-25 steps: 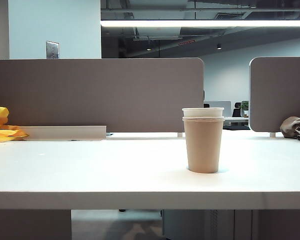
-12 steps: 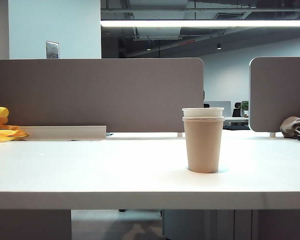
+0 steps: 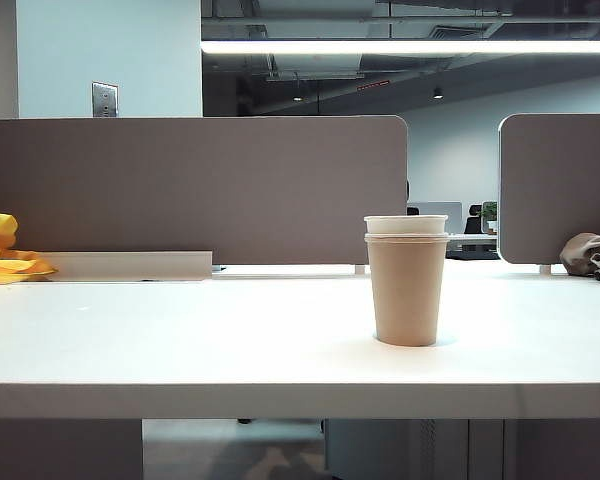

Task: Pick up all the paper cups on the table one by one and stack them together.

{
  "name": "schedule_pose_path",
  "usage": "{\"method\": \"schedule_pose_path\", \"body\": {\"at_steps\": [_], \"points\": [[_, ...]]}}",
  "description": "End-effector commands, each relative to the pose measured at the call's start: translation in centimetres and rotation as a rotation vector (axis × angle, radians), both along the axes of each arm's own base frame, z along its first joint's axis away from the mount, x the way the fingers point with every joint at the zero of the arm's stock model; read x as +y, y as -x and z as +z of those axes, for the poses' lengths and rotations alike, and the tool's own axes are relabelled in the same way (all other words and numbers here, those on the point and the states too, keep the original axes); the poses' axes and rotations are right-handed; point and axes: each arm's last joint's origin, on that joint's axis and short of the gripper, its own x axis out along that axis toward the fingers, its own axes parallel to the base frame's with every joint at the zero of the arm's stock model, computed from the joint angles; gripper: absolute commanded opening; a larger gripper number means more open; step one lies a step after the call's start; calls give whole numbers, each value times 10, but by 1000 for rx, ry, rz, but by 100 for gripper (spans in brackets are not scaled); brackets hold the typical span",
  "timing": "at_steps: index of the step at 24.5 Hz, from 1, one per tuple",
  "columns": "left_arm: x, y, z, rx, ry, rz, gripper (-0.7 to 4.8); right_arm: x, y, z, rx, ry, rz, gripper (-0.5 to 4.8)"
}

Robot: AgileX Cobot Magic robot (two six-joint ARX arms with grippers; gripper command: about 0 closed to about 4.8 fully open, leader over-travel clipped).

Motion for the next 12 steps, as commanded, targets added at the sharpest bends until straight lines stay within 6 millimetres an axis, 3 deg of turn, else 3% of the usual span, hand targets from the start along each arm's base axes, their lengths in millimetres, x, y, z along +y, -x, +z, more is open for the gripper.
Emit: {"method": "schedule_pose_path", "body": {"at_steps": [1,12], "points": [[0,0,1,-2,3,-5,-5,0,0,-1,-13,-10,1,0],[-3,-9,-20,-52,18,-9,-5,1,-2,-11,-11,-9,1,0]]}}
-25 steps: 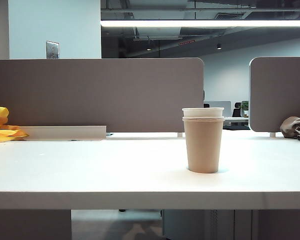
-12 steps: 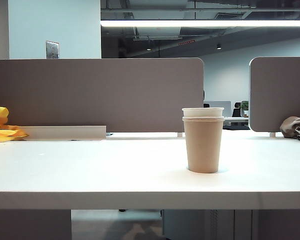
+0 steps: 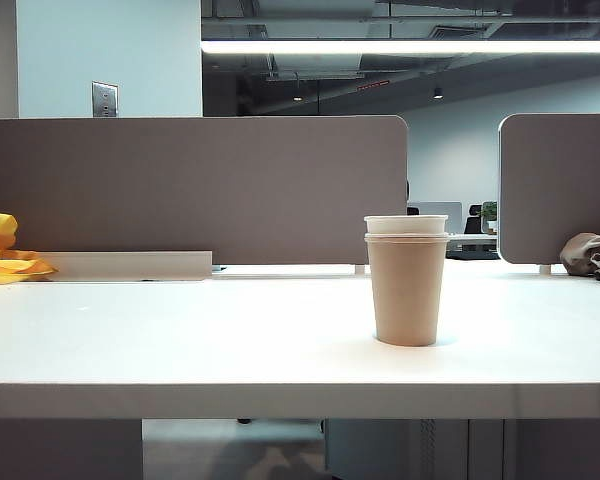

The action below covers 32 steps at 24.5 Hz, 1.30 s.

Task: Pick up all the paper cups on the table one by one and stack them together.

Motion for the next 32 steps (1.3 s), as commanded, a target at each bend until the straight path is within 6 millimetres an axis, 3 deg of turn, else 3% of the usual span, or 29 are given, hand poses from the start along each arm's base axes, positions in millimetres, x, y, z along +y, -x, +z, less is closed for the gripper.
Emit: {"method": "schedule_pose_path", "body": {"at_steps": [1,5,13,21,32], "points": [[-1,-2,-3,-31,11,-5,-5,0,0,4,-39,-21,1,0],[-2,-5,-15,-51,17,-5,-5,0,1,-1,-72,-36,1,0],[-2,-5,-15,-57,19,-12,-5,0,1,-4,-68,-34,1,0],[-5,-4,-15,-51,8,-133,-5,0,1,-6,-47,-25,1,0],[-7,-4,-28,78,-24,-200,-5,-1,2,-15,39,13,1,0]]}}
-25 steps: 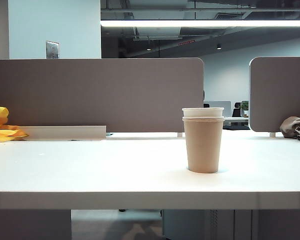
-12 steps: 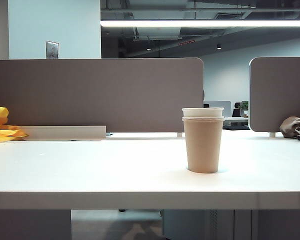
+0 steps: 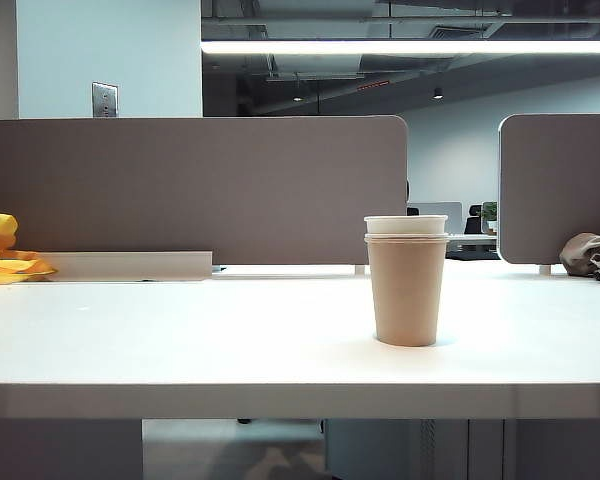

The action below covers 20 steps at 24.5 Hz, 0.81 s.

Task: Pick up all the paper cups on the table one by one and stack them together.

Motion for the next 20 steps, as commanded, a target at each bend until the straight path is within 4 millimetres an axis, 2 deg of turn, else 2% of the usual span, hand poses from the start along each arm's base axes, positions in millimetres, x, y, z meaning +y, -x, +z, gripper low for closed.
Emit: {"method": "schedule_pose_path", "body": {"at_steps": [1,12,16,20], "points": [[0,0,-1,20,-7,-3,-5,0,0,-6,37,12,1,0],[1,0,-1,23,-7,9,-5,-5,-2,-6,44,14,-50,0],[6,-2,-1,23,-6,43,-5,-16,-5,-6,46,12,-170,0],[23,-5,-1,24,-4,219,-5,-34,-7,-6,46,7,-366,0]]}}
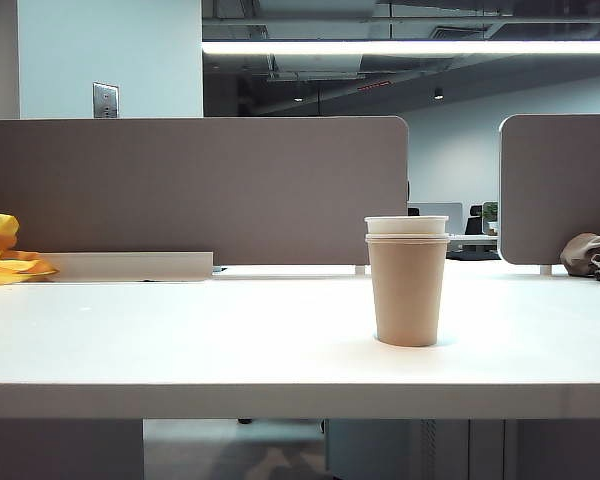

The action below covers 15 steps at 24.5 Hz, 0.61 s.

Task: Pick up all the paper cups on the table one by one and stack them together.

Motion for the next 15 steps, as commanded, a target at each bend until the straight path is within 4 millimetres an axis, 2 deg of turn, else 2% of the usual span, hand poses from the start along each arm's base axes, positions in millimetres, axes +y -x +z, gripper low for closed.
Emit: {"method": "schedule_pose_path", "body": {"at_steps": [1,5,15], "points": [[14,-2,2,-10,1,150,-5,-14,-1,-1,-6,-3,-147,0],[21,-2,2,-10,0,226,-5,-22,-1,-1,-6,-3,-236,0],[16,-2,2,-10,1,163,-5,-23,-1,-1,-6,-3,-236,0]]}}
